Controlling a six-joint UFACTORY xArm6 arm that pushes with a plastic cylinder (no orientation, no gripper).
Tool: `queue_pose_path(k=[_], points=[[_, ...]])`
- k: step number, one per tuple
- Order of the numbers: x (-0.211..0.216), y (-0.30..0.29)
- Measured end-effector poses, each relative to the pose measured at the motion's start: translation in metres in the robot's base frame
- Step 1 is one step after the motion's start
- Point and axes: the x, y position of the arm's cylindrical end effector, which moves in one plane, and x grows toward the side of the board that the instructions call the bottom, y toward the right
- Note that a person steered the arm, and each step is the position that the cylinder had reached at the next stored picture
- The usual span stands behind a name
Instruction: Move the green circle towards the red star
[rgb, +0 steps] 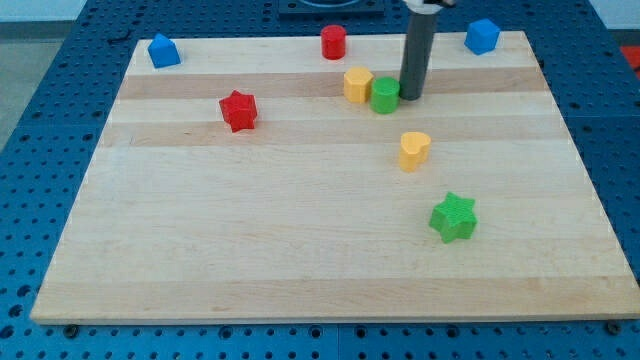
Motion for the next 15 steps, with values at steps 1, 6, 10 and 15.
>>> queue_pose_path(k=[1, 6, 10, 15], points=[[-0.008, -0.004], [0.053, -0.068], [0.099, -0.098], [0.117, -0.144]])
